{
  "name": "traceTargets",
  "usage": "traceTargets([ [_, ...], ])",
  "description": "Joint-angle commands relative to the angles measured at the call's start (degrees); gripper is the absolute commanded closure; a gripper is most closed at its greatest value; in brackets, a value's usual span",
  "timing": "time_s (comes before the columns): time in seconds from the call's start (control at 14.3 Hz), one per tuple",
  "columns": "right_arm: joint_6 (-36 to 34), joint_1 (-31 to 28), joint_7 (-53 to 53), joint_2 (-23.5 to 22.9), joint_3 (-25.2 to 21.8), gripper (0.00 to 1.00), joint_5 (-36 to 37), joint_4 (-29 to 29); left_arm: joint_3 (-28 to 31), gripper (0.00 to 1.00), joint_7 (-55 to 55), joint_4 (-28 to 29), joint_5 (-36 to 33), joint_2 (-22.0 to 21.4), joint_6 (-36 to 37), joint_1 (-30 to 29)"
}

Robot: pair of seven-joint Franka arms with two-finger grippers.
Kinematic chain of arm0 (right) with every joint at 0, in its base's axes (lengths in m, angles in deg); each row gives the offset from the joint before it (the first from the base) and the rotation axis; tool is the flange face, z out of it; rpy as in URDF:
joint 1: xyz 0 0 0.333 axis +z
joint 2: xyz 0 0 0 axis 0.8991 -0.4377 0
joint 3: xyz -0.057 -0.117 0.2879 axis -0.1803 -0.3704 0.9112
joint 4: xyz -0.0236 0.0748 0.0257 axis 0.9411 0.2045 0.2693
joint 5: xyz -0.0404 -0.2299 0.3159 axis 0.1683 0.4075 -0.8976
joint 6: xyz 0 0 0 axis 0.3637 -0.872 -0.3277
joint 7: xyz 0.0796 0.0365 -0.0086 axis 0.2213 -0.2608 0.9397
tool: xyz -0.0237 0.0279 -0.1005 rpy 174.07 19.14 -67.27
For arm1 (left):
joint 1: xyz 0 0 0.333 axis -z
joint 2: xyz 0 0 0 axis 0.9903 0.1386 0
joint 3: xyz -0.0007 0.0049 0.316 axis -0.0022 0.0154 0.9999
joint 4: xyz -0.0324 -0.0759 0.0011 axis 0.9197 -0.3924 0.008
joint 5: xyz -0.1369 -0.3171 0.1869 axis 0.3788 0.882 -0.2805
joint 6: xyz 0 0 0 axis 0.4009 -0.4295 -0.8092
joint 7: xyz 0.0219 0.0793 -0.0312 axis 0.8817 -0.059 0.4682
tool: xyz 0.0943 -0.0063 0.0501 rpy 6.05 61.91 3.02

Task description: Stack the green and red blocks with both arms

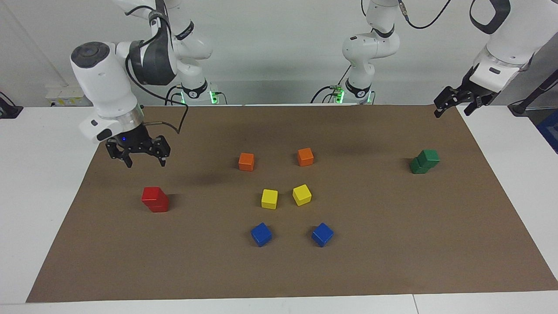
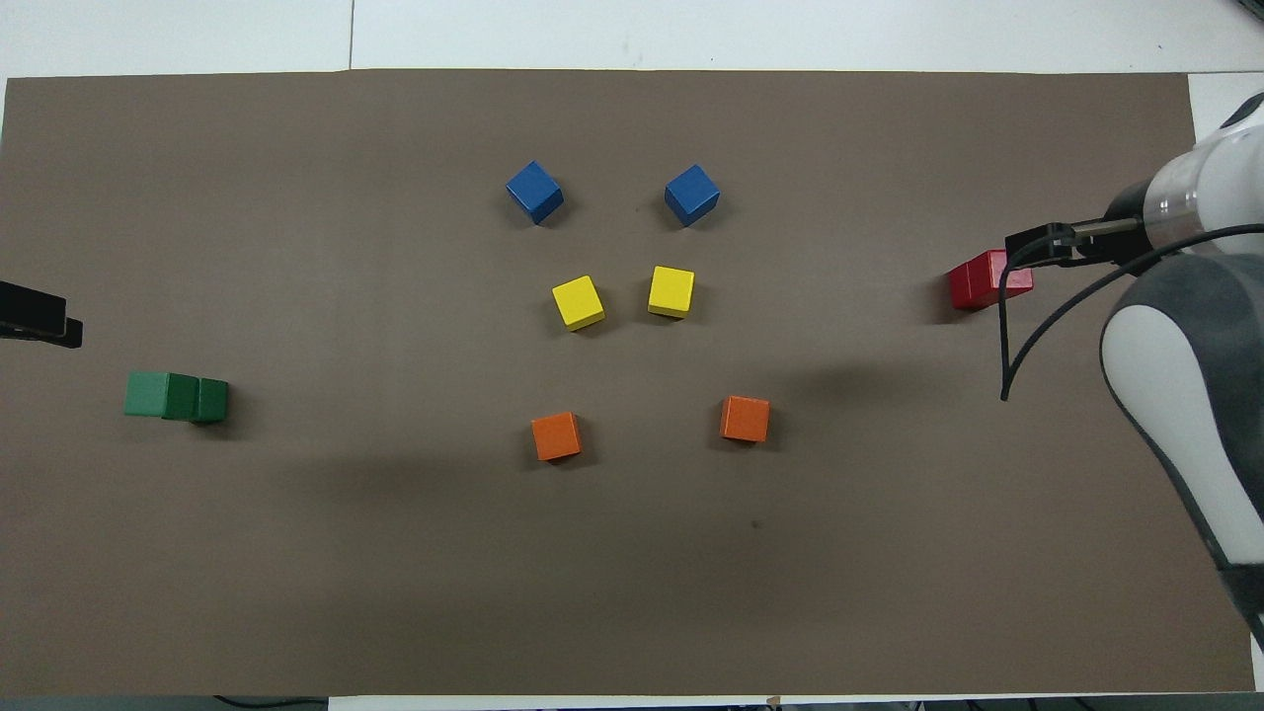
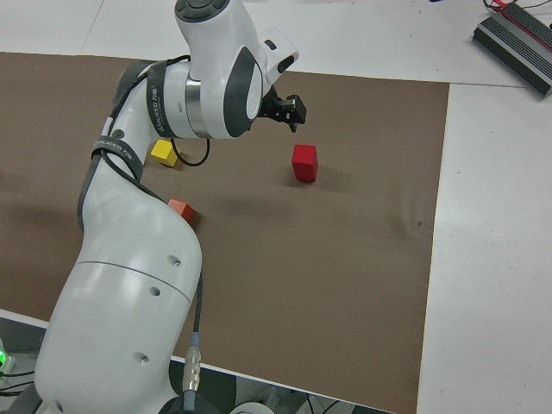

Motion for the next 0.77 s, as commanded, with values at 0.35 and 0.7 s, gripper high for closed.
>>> traceTargets([
  [0.35, -16.29, -1.07, -0.49, 5.25, 1.29, 0.0, -0.61, 5.97, 0.82, 0.0, -0.5, 1.56, 1.51, -1.5, -1.69, 0.36],
  [0.7, -15.59, -1.25, -1.11, 4.9, 1.2, 0.0, -0.7, 5.71, 0.74, 0.0, -0.5, 1.56, 1.6, -1.5, -2.04, 0.45],
])
